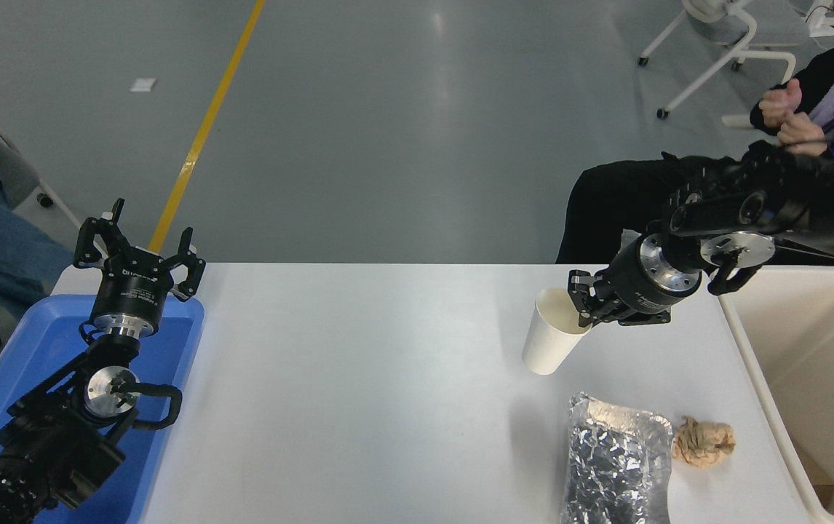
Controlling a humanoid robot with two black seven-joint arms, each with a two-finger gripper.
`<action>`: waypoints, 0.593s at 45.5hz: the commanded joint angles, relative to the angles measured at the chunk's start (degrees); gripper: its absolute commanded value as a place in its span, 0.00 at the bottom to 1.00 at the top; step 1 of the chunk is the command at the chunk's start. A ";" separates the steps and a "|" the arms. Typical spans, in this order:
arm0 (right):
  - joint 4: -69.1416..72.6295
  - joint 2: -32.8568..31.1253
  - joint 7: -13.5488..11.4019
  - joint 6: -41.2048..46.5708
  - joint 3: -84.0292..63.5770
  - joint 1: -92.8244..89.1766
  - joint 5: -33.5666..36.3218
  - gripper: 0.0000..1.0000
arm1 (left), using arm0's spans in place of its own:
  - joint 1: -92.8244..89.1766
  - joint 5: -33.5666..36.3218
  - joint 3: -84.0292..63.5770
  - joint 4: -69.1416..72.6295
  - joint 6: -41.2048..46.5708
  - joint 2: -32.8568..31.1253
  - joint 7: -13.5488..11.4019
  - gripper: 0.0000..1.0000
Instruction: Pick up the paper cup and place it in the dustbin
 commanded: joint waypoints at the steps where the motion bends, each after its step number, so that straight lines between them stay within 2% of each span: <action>1: 6.46 -1.48 -0.06 6.67 -5.73 15.00 -0.76 0.00 | 0.01 0.00 0.03 0.01 -0.02 0.00 -0.01 0.99; 16: 10.33 -1.83 -0.06 6.67 -6.00 29.77 -0.40 0.00 | 0.01 0.00 0.03 0.01 0.07 0.00 -0.01 0.99; 27: 10.33 -1.92 -0.06 6.67 -6.87 32.94 -0.49 0.00 | 0.01 0.00 0.03 0.01 0.07 0.00 -0.01 0.99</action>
